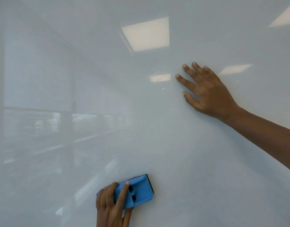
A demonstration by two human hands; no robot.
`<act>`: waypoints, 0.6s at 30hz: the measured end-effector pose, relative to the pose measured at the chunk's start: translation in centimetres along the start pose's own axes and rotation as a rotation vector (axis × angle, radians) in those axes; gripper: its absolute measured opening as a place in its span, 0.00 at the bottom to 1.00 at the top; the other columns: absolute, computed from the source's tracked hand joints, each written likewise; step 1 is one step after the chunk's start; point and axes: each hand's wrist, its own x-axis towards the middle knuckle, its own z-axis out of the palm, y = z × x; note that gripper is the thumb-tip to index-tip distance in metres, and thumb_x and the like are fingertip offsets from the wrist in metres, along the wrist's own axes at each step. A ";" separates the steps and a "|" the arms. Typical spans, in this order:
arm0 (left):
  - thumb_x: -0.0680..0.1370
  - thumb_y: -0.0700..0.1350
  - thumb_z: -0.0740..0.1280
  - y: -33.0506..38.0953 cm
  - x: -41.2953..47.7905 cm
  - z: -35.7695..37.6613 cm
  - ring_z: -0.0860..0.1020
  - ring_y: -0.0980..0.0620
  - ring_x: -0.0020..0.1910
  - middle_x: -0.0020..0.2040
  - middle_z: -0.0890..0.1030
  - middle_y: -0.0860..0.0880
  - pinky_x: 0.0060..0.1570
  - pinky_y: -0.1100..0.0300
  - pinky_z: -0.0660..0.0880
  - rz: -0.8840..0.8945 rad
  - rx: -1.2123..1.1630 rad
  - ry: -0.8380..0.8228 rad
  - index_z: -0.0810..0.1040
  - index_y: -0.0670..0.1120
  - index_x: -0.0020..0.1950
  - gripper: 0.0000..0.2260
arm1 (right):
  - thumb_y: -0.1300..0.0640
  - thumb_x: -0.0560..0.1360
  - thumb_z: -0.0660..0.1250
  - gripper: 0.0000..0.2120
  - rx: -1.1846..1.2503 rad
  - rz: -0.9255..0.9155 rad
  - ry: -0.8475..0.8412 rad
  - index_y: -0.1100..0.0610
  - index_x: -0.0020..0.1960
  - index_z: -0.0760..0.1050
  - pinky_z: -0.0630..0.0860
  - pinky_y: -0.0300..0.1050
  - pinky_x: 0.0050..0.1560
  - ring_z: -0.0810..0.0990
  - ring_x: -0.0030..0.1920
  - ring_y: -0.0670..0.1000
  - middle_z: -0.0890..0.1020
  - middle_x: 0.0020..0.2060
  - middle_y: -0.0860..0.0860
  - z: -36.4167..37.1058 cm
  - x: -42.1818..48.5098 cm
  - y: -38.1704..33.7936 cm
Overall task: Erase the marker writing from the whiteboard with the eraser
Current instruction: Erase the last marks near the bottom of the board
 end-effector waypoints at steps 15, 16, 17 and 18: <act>0.72 0.51 0.59 -1.9 12.1 -1.1 0.71 0.37 0.52 0.53 0.74 0.33 0.51 0.43 0.69 -0.261 -0.042 0.199 0.66 0.41 0.68 0.26 | 0.52 0.77 0.50 0.24 -0.030 -0.014 -0.057 0.58 0.70 0.67 0.61 0.56 0.69 0.65 0.70 0.61 0.68 0.69 0.59 -0.6 -0.9 0.2; 0.72 0.51 0.59 -1.6 10.1 -0.8 0.70 0.38 0.52 0.52 0.74 0.33 0.52 0.45 0.68 -0.223 -0.040 0.182 0.65 0.42 0.68 0.26 | 0.52 0.77 0.50 0.24 -0.032 -0.010 -0.059 0.58 0.70 0.67 0.60 0.56 0.69 0.64 0.70 0.61 0.68 0.69 0.59 -0.5 -1.0 0.2; 0.72 0.51 0.59 -1.4 8.0 -0.6 0.69 0.40 0.52 0.53 0.74 0.33 0.55 0.49 0.66 -0.176 -0.039 0.163 0.64 0.44 0.67 0.25 | 0.52 0.77 0.50 0.24 -0.032 -0.005 -0.061 0.58 0.70 0.66 0.60 0.56 0.69 0.64 0.70 0.61 0.68 0.69 0.59 -0.5 -1.0 0.1; 0.73 0.52 0.58 -1.2 5.8 -0.4 0.69 0.40 0.52 0.53 0.73 0.35 0.59 0.54 0.64 -0.126 -0.031 0.138 0.63 0.45 0.67 0.23 | 0.52 0.77 0.50 0.24 -0.031 0.000 -0.064 0.58 0.70 0.66 0.60 0.56 0.69 0.64 0.70 0.61 0.67 0.70 0.59 -0.5 -1.0 0.1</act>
